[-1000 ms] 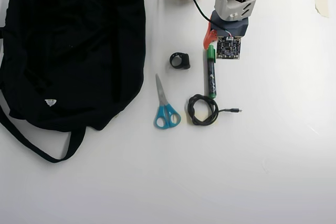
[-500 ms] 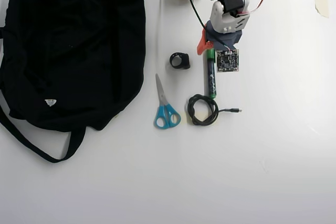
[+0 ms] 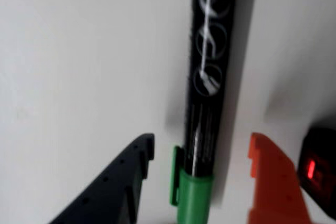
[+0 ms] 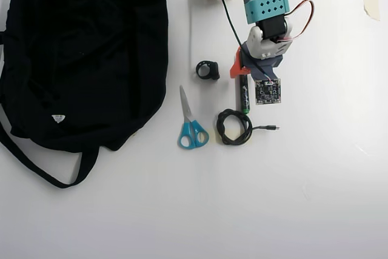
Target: Put the green marker into the black bag
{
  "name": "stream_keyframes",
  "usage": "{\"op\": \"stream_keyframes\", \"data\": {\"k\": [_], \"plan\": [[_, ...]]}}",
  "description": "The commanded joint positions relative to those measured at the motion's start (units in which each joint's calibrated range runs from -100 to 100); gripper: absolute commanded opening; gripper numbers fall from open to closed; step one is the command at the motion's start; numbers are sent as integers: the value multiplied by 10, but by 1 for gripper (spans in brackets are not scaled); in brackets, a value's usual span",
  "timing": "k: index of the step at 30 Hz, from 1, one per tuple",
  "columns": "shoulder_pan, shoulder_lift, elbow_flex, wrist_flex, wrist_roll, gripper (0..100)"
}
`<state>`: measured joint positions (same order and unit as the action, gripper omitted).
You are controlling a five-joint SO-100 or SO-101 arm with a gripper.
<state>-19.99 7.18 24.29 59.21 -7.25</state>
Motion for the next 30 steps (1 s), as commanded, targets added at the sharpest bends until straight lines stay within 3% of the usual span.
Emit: {"op": "stream_keyframes", "data": {"k": [1,23,30], "plan": [[2,10,-45,4,3,24],[16,63,-54,2,2,23],[20,63,-52,3,2,14]]}}
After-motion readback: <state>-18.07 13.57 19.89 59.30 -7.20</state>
